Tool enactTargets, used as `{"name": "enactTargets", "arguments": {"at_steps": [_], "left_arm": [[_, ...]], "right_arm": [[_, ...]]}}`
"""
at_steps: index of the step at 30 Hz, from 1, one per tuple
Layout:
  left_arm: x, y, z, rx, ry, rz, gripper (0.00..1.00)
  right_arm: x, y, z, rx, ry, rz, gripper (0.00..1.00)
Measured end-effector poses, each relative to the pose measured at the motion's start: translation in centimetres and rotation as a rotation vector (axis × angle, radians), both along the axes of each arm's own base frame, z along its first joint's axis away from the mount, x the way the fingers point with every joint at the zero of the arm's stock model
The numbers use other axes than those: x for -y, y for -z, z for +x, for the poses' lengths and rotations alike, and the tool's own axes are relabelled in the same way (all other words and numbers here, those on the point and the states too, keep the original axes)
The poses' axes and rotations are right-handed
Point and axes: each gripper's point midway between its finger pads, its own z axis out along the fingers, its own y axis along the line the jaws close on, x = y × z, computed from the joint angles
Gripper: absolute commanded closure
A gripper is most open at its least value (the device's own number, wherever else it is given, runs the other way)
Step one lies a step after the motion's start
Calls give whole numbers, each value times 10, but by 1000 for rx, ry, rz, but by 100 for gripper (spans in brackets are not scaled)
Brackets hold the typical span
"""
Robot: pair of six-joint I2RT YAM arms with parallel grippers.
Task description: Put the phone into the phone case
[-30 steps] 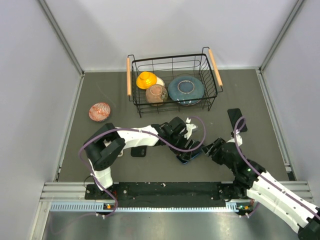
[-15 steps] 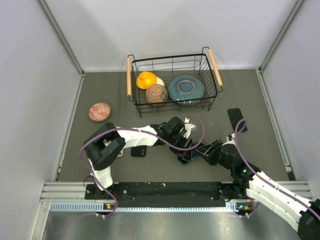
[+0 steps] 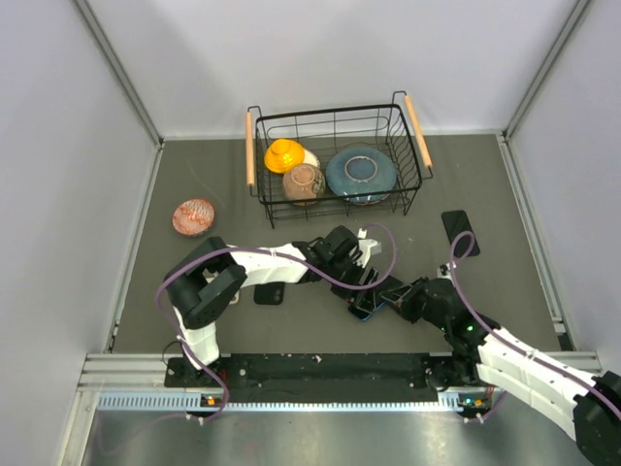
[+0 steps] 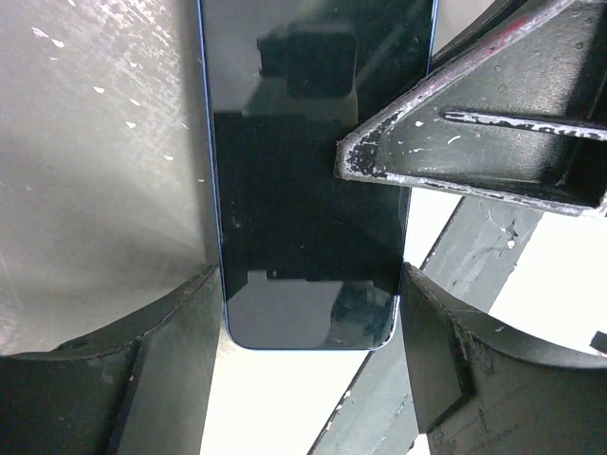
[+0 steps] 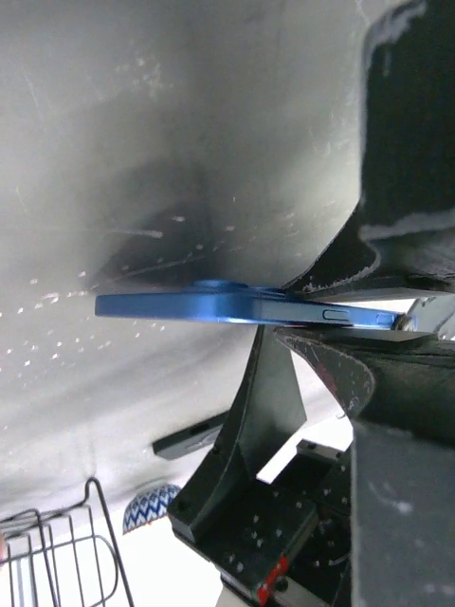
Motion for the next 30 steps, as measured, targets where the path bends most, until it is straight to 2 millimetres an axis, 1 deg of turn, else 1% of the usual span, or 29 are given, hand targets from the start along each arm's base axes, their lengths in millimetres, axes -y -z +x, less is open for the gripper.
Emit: {"name": "enactTargets", "arguments": {"at_steps": [1, 2, 3, 4, 8, 10, 12, 15, 19, 21, 25, 27, 30], "left_arm": [[0, 0, 0, -1, -3, 0, 36], [0, 0, 0, -3, -5, 0, 29], [0, 0, 1, -4, -8, -1, 10], [0, 0, 1, -5, -11, -1, 1], [-4, -4, 5, -5, -42, 2, 1], [-11, -4, 8, -3, -65, 21, 1], [-25, -3, 17, 11, -113, 68, 2], [-52, 1, 33, 47, -207, 175, 2], [-108, 2, 59, 133, -376, 374, 1], [-140, -4, 73, 185, -469, 467, 1], [-190, -24, 92, 283, -622, 586, 1], [-209, -30, 98, 303, -681, 628, 1], [-231, -25, 103, 292, -742, 683, 1]], "right_arm": [[0, 0, 0, -2, 2, 2, 93], [-1, -2, 1, 4, 4, 9, 96], [-1, -3, 1, 9, 1, 8, 99], [-1, -3, 1, 12, 1, 7, 100], [3, -2, 1, 35, -9, -27, 100], [5, -2, 0, 47, -14, -40, 100], [6, -2, 0, 59, -18, -53, 100], [8, -3, 0, 76, -28, -69, 100], [10, -5, -1, 102, -41, -87, 100], [10, -6, 0, 117, -50, -99, 100], [11, -7, -1, 130, -60, -115, 100], [11, -8, 0, 139, -66, -123, 100], [11, -10, 0, 147, -74, -134, 100]]}}
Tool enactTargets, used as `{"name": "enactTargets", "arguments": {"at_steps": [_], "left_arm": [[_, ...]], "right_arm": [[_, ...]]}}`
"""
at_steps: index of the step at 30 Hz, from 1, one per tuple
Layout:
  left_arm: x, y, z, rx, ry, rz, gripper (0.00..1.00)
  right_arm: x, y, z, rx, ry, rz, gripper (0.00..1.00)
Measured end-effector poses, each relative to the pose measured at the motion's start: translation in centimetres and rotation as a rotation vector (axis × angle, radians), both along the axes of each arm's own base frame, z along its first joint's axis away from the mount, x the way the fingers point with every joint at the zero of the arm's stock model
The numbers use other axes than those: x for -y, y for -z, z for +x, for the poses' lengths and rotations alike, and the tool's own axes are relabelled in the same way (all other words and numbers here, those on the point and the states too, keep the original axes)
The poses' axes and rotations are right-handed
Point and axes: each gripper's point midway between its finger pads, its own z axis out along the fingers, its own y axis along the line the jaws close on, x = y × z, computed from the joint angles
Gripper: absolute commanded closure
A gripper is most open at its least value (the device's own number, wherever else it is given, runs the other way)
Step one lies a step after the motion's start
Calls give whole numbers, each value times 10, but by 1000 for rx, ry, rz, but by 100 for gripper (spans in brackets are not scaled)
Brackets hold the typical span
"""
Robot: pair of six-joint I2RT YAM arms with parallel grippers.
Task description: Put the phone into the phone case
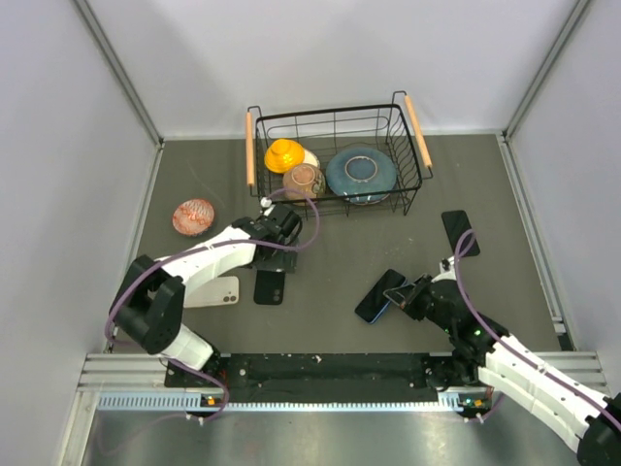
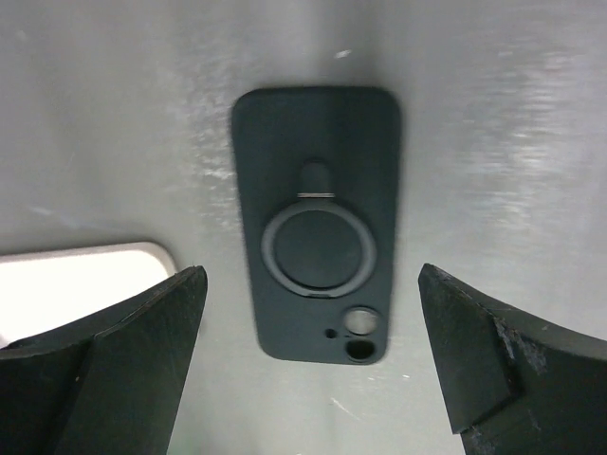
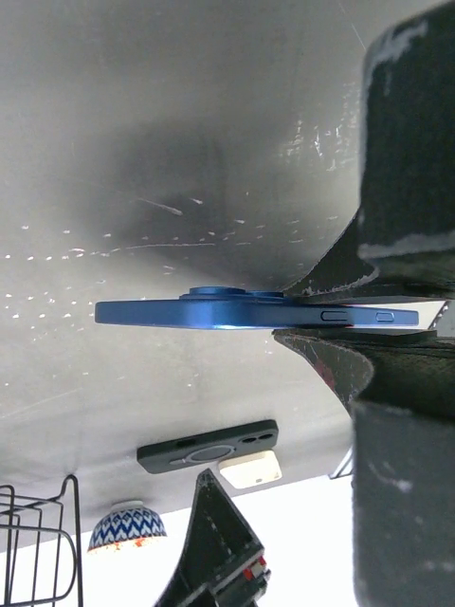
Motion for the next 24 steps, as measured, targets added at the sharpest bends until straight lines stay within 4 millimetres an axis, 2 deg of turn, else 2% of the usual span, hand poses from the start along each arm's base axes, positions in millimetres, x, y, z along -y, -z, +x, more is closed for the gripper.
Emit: {"name": "enactTargets", "arguments": {"at_steps": [3, 6, 17, 24], "left_arm": [[-18, 13, -3, -42, -42, 47, 1], [-24, 29, -8, -93, -52, 70, 1], [-20, 34, -8, -121, -52, 27, 1], [-8, 42, -14, -144, -27, -46, 1]], "right_arm": [[0, -1, 0, 7, -6, -12, 100], [1, -3, 0, 16, -13, -23, 100], [3, -4, 0, 37, -18, -43, 100], [4, -7, 1, 45, -22, -58, 100]]}}
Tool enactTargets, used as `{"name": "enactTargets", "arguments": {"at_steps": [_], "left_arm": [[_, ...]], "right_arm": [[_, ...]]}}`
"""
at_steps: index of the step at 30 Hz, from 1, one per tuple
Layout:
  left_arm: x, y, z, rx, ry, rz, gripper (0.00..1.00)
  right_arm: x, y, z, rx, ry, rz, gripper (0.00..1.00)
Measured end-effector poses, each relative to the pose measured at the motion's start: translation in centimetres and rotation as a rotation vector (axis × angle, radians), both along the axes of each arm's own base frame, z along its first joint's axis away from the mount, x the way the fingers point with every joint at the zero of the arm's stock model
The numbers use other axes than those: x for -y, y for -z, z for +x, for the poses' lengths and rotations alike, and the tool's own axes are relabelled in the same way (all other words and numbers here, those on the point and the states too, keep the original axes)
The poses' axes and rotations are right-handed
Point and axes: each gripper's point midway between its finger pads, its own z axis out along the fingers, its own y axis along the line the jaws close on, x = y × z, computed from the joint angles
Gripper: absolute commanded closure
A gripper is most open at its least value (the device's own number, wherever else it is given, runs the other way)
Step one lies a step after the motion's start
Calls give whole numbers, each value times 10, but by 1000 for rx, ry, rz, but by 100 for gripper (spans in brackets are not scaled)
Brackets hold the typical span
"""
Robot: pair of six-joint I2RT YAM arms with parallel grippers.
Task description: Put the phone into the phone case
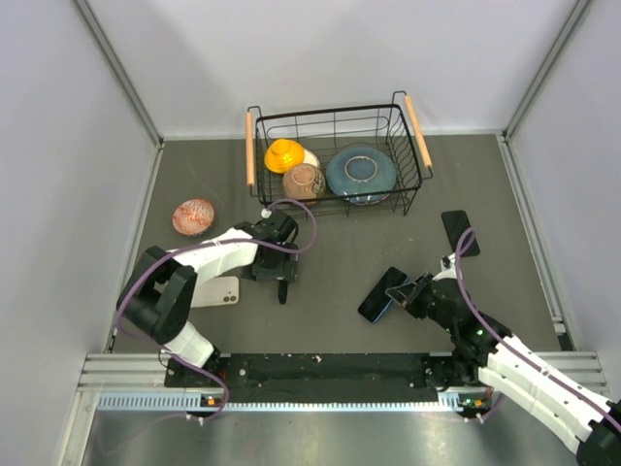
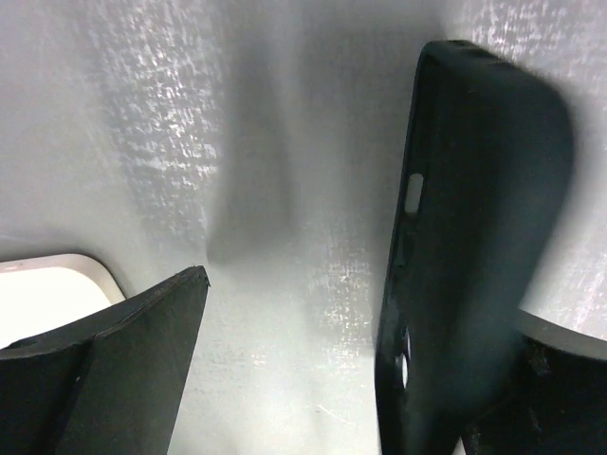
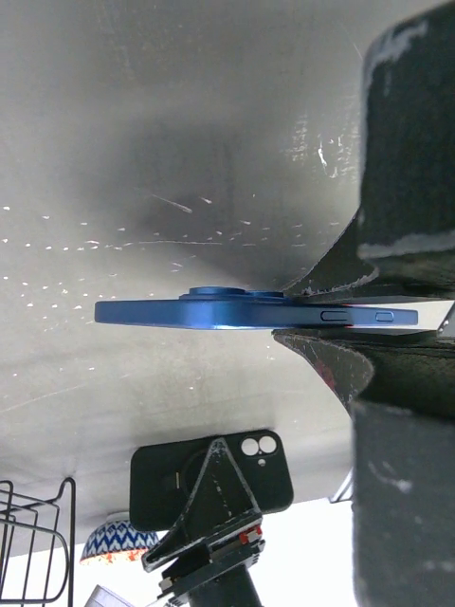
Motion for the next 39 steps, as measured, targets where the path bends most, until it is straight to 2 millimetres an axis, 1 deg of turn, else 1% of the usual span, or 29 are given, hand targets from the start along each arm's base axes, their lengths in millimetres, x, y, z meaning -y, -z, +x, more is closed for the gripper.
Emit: {"name": "enactTargets", "arguments": {"at_steps": [3, 6, 9, 12, 17, 20, 22, 24, 27, 30, 31, 33, 35, 39], "left_arm": [[2, 1, -4, -15, 11, -11, 1], [7, 0, -5, -20, 30, -37, 7], [17, 0, -9, -31, 61, -84, 10], [35, -3, -20, -40, 117, -146, 11], [72, -19, -40, -36, 233, -250, 11], [88, -30, -51, -31, 274, -299, 12], [91, -37, -52, -19, 266, -306, 15], [86, -44, -46, 9, 214, -282, 18], [72, -50, -34, 63, 94, -223, 20], [54, -52, -29, 98, -55, -187, 36], [49, -52, -28, 106, -115, -188, 38], [35, -50, -33, 109, -251, -188, 38], [27, -47, -39, 98, -373, -205, 39], [24, -43, -52, 62, -604, -279, 41]], "right_arm": [[0, -1, 0, 3, -1, -8, 100], [1, 0, 0, 3, -2, -10, 100], [1, -1, 0, 3, -2, -10, 100], [1, -1, 0, 3, -2, -10, 100], [1, -1, 0, 4, -4, -14, 100], [1, -2, 0, 6, -9, -24, 100], [2, -3, 0, 11, -14, -31, 100], [2, -2, 0, 11, -15, -33, 100], [2, -2, 0, 12, -16, -33, 100], [2, -3, 0, 13, -20, -38, 100], [2, -4, 0, 16, -22, -40, 100], [2, -4, -1, 12, -23, -45, 100], [2, -4, -1, 14, -25, -48, 100], [2, -5, -1, 17, -27, -48, 100]]}}
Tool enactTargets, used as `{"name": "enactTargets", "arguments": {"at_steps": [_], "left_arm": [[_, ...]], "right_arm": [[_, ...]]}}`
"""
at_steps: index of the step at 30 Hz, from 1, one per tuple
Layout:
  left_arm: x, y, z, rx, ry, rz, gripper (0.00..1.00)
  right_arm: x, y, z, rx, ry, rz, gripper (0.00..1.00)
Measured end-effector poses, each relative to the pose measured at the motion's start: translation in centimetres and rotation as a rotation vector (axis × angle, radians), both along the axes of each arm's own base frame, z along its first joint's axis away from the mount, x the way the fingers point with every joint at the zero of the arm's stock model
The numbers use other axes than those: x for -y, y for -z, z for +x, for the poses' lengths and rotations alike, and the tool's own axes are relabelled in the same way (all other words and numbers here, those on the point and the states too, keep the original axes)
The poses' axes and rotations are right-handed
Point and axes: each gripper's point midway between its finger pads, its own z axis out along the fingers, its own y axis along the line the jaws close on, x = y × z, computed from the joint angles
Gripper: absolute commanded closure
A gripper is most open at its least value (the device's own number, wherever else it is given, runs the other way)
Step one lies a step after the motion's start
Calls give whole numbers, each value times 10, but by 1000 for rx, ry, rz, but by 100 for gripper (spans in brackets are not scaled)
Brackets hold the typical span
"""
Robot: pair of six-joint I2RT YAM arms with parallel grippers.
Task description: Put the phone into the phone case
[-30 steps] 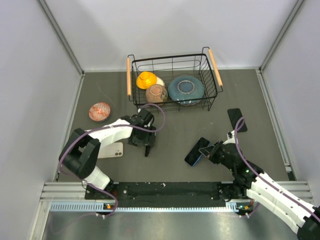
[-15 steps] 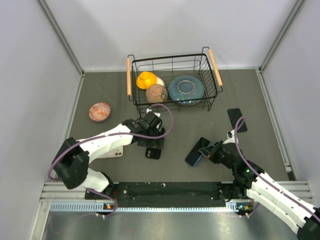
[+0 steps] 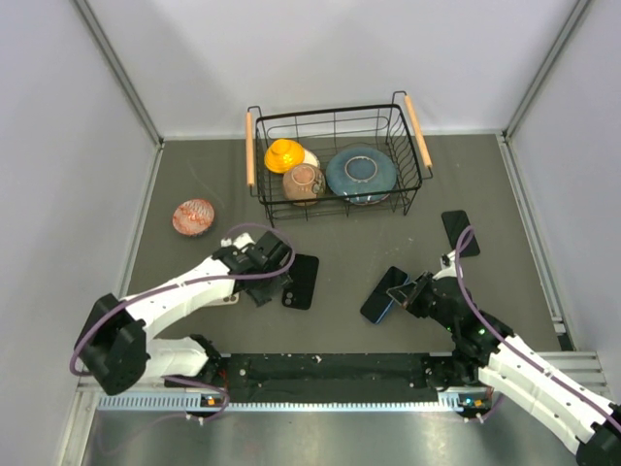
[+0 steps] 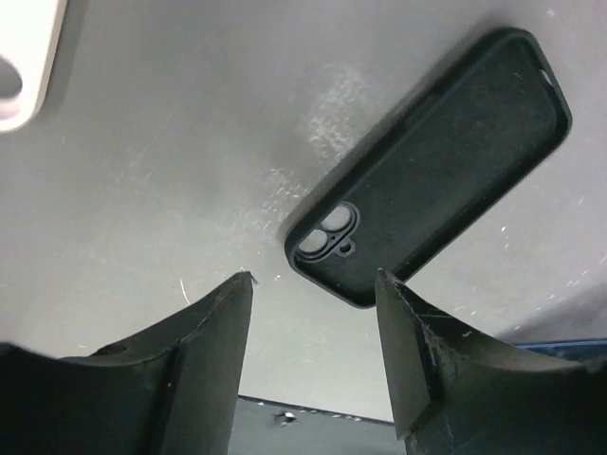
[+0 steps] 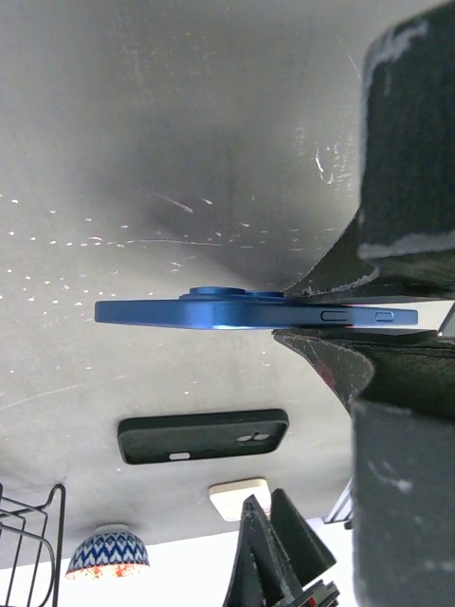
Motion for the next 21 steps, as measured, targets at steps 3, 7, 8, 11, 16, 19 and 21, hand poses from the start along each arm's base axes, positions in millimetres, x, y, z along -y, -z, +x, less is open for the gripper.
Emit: {"name": "enactTargets", "arguments": {"at_steps": [3, 7, 8, 11, 16, 19, 21], "left_arm": [[0, 7, -10, -25, -145, -91, 41], [4, 17, -20, -64, -265, -165, 41], [6, 18, -20, -71, -283, -178, 41], [13, 18, -20, -85, -321, -213, 42], [20, 30, -18, -113, -350, -211, 47], [21, 40, -22, -151, -364, -191, 49], [21, 46, -24, -173, -372, -178, 53]], "right_arm": [[0, 0, 0, 2, -2, -3, 100], [0, 0, 0, 3, -3, -4, 100], [0, 0, 0, 3, -3, -3, 100], [1, 0, -1, 3, -3, -5, 100], [2, 0, -1, 8, -6, -10, 100], [2, 0, -1, 12, -10, -16, 100], [2, -2, -1, 18, -14, -22, 100]]}}
